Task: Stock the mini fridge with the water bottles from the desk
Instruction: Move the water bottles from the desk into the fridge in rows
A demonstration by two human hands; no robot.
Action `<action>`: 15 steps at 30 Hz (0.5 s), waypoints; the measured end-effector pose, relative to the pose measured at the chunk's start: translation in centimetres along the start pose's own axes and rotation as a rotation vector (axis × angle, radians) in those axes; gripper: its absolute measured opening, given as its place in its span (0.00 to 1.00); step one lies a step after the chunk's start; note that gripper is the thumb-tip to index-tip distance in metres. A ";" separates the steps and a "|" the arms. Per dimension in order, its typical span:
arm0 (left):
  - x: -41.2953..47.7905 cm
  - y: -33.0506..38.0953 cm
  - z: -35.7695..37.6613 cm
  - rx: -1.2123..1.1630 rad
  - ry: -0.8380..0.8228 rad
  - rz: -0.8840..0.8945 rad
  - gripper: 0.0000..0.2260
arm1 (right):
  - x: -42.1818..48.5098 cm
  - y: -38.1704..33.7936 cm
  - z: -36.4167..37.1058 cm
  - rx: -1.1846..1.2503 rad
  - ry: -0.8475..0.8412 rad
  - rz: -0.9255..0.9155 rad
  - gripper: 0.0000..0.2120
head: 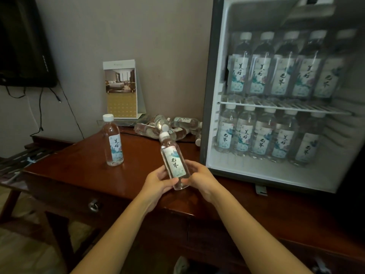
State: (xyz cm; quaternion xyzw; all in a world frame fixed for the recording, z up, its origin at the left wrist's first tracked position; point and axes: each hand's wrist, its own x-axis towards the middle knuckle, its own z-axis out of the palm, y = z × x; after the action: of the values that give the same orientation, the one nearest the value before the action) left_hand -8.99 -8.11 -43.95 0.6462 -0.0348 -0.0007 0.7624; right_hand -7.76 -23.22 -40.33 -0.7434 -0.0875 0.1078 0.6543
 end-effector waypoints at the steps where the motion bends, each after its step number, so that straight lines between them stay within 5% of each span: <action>1: -0.7 0.3 0.6 0.010 -0.005 0.057 0.26 | -0.6 0.2 -0.3 0.039 0.013 -0.036 0.32; 8: -3.7 7.0 7.2 0.154 -0.192 0.372 0.38 | -6.7 -3.2 -4.7 0.338 0.098 -0.294 0.28; 15: -6.3 12.4 17.6 0.092 -0.385 0.566 0.39 | -15.9 -9.8 -12.0 0.139 0.349 -0.573 0.30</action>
State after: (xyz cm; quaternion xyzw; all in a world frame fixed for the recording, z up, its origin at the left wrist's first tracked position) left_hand -16.77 -23.13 -29.17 0.6327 -0.3561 0.0905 0.6817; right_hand -19.61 -37.66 -28.42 -0.6494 -0.1718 -0.2037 0.7123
